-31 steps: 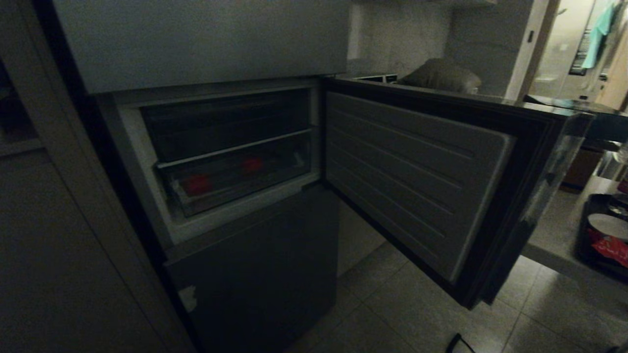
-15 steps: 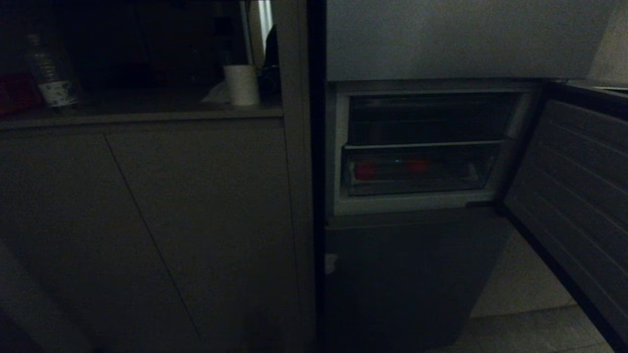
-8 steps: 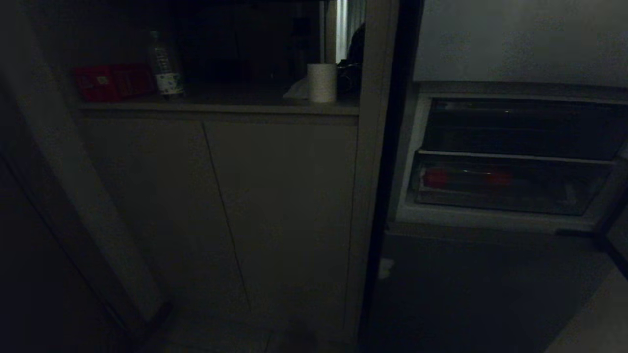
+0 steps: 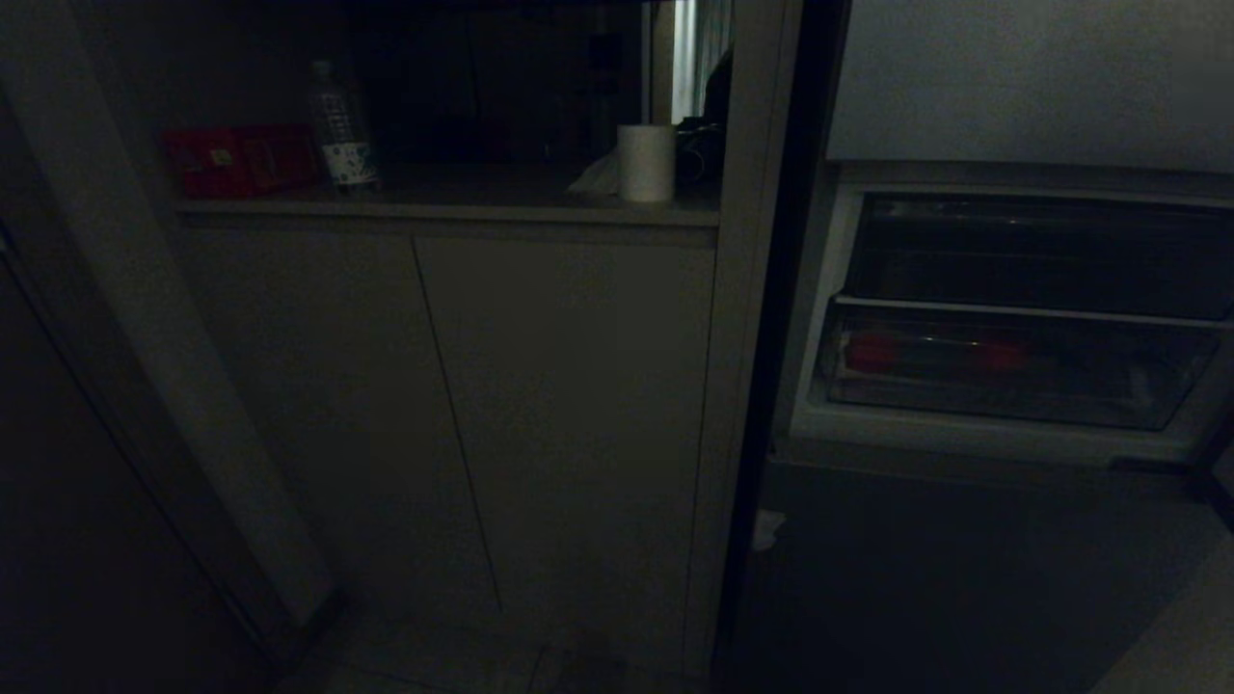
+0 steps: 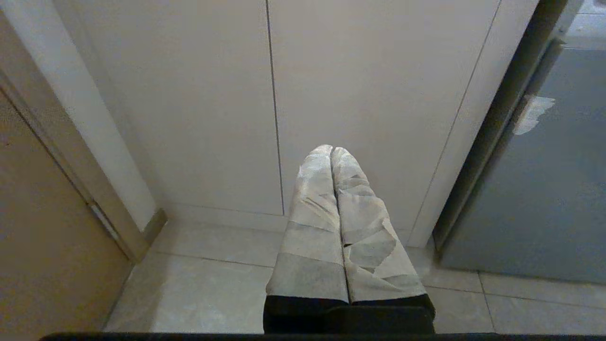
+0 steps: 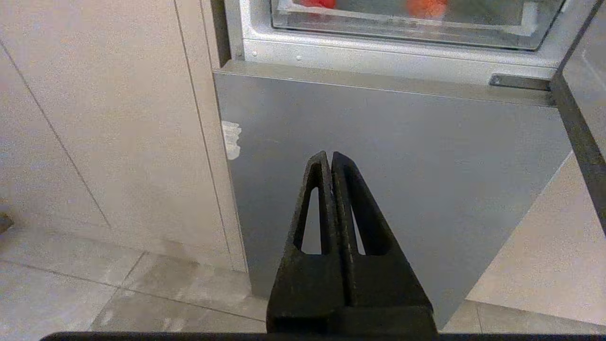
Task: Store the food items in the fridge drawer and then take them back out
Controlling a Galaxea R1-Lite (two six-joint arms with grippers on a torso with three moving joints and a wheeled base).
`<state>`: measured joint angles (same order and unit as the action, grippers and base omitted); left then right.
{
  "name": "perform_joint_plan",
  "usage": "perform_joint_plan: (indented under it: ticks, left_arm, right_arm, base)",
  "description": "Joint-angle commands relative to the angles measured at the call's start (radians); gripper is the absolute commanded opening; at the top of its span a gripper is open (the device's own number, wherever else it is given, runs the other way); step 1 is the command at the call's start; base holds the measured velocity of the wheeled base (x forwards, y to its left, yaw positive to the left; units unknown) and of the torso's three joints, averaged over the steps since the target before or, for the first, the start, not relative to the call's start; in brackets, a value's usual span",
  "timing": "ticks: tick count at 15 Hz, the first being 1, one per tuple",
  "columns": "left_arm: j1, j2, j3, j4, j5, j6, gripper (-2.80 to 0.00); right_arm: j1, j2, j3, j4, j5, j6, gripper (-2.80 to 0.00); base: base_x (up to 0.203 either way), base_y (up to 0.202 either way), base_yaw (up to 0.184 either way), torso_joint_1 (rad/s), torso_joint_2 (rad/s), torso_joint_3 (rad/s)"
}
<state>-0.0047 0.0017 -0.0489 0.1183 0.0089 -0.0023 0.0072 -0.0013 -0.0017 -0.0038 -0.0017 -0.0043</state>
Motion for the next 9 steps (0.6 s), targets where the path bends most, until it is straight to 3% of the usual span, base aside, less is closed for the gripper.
perform_joint_plan:
  ticks: [1, 9]
  left_arm:
    - [0.000, 0.001, 0.000, 0.000, 0.000, -0.001, -2.80]
    - [0.000, 0.001, 0.001, 0.001, 0.000, 0.002, -2.80]
  right_arm:
    - [0.000, 0.001, 0.000, -0.001, 0.000, 0.000, -2.80]
    - [0.000, 0.003, -0.002, 0.005, 0.009, -0.030, -2.80]
  base:
    - [0.000, 0.000, 0.000, 0.000, 0.00, 0.000]
    - [0.000, 0.000, 0.000, 0.000, 0.00, 0.000]
